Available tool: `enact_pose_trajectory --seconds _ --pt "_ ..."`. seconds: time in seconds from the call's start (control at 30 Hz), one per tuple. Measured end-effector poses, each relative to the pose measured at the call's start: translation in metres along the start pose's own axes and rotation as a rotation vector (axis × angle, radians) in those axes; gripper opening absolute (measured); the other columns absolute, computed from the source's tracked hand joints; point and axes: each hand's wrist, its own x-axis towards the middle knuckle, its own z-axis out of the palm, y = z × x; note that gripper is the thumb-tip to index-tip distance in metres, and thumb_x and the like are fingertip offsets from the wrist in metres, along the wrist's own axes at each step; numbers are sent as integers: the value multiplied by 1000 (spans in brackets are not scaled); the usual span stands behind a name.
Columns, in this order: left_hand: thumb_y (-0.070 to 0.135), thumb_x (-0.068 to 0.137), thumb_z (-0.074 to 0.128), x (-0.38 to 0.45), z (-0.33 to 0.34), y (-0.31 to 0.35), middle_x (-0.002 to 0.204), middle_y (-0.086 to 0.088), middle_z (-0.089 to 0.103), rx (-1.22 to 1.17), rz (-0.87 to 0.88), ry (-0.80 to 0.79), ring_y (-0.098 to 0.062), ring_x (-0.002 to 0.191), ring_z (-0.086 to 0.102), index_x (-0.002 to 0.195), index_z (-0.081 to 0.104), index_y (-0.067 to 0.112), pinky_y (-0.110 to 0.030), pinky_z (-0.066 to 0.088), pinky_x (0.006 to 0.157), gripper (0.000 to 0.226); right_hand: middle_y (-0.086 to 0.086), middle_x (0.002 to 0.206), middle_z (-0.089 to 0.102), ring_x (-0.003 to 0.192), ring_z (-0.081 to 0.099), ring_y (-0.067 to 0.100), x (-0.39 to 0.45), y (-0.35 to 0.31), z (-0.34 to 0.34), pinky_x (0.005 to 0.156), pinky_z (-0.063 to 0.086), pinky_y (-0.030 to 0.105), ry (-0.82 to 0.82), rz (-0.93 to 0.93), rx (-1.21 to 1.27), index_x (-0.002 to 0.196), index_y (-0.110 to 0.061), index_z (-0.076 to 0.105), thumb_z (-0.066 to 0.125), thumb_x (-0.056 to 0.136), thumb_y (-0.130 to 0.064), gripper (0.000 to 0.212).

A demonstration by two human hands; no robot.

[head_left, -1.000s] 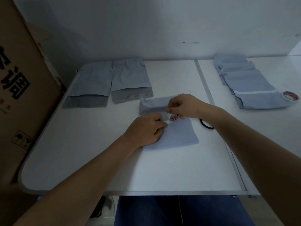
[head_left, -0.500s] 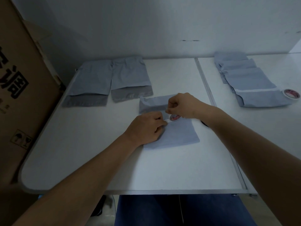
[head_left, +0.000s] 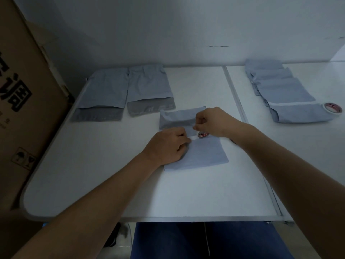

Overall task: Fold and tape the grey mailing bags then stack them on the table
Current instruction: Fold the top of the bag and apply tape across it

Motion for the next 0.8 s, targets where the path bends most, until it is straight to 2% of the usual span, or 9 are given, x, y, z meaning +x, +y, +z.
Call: enact_pose_trajectory --seconds 0.2,0.33,0.63,0.8 --pt "23 86 48 0 1 -1 83 -1 65 -5 -3 2 -19 68 61 92 77 13 -29 51 50 31 7 86 66 76 55 15 -2 1 0 53 33 14 11 7 -30 78 -15 61 65 89 -24 15" --pt "23 86 49 0 1 0 82 0 65 -8 -9 3 -18 68 61 92 77 14 -28 50 50 31 8 89 67 78 56 17 -2 2 0 58 38 22 10 16 -55 78 -15 60 65 89 -25 15" --pt "23 87 47 -1 1 1 84 0 65 18 -5 -3 -18 70 60 95 75 13 -26 50 52 31 7 89 67 77 57 16 -2 6 -1 52 33 16 15 20 -45 79 -16 61 64 89 -25 14" --pt "24 88 46 1 -1 4 85 0 64 52 -4 -12 -18 70 59 93 72 13 -32 50 51 28 3 84 63 76 58 16 -4 7 -1 53 33 17 30 7 -32 80 -19 60 65 89 -27 13"
